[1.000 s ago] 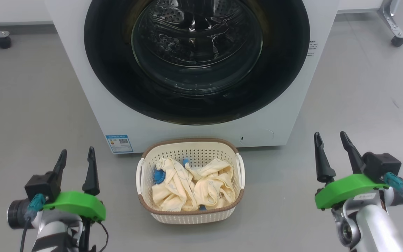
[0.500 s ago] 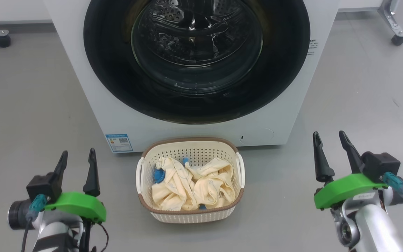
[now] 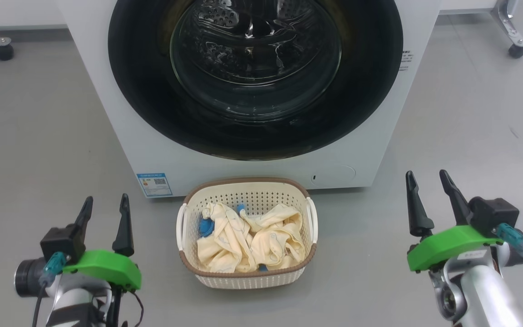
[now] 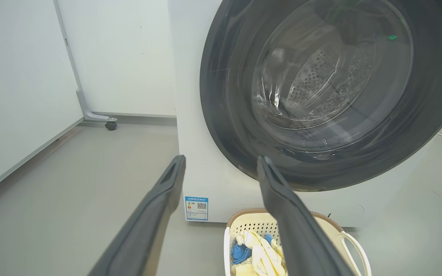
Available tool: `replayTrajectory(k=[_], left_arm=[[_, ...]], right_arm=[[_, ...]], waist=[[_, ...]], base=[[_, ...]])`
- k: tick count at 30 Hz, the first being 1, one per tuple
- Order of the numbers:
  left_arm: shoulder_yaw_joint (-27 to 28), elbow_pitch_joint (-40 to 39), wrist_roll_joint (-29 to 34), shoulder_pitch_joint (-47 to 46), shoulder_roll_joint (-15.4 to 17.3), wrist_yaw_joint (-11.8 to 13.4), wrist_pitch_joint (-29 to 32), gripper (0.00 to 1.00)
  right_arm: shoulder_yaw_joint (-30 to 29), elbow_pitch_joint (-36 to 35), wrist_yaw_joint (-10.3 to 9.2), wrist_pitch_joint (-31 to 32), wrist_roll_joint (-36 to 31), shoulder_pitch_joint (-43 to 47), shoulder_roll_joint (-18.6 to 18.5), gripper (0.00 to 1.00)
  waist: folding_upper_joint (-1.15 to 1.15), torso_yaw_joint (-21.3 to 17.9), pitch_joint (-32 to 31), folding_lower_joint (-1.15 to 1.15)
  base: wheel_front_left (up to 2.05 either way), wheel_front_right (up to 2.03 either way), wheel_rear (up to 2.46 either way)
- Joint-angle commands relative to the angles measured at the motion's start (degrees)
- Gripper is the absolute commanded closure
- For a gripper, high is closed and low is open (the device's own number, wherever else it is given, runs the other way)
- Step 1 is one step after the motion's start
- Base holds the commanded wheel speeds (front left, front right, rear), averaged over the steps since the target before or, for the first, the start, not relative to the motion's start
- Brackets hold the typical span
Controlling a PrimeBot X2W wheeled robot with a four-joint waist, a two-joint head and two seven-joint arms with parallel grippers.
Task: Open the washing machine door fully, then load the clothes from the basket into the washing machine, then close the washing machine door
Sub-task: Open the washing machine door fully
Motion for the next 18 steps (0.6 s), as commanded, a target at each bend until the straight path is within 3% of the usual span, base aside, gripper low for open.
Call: replayTrajectory(k=[1,8,18], left_arm=[[1.6,-1.8,0.0,-3.2,1.3,0.0,-0.6,0.00],[0.9,-2.0,-0.4,-3.1,1.4,0.0,-0.6,0.00],[0.4,-2.1,-0.2,-3.3,1.6,0.0,-0.6,0.00]], right_arm=[[1.3,-1.9,0.67,-0.6,0.2,-2.6,-0.8,0.00],[1.8,-1.7,0.67,-0.6,0.6,-2.5,-0.8,0.00],[1.9,-1.5,0.67,-0.6,0.6,-2.7,-0.8,0.00]], waist=[[0.00,0.0,0.0,0.00],[0.00,-0.2,0.3,0.00],[0.00,-0.2,0.6,0.00]], base=[[0.36,0.36,-0.72],[0.68,0.68,-1.36],[1.18,1.18,-2.37]])
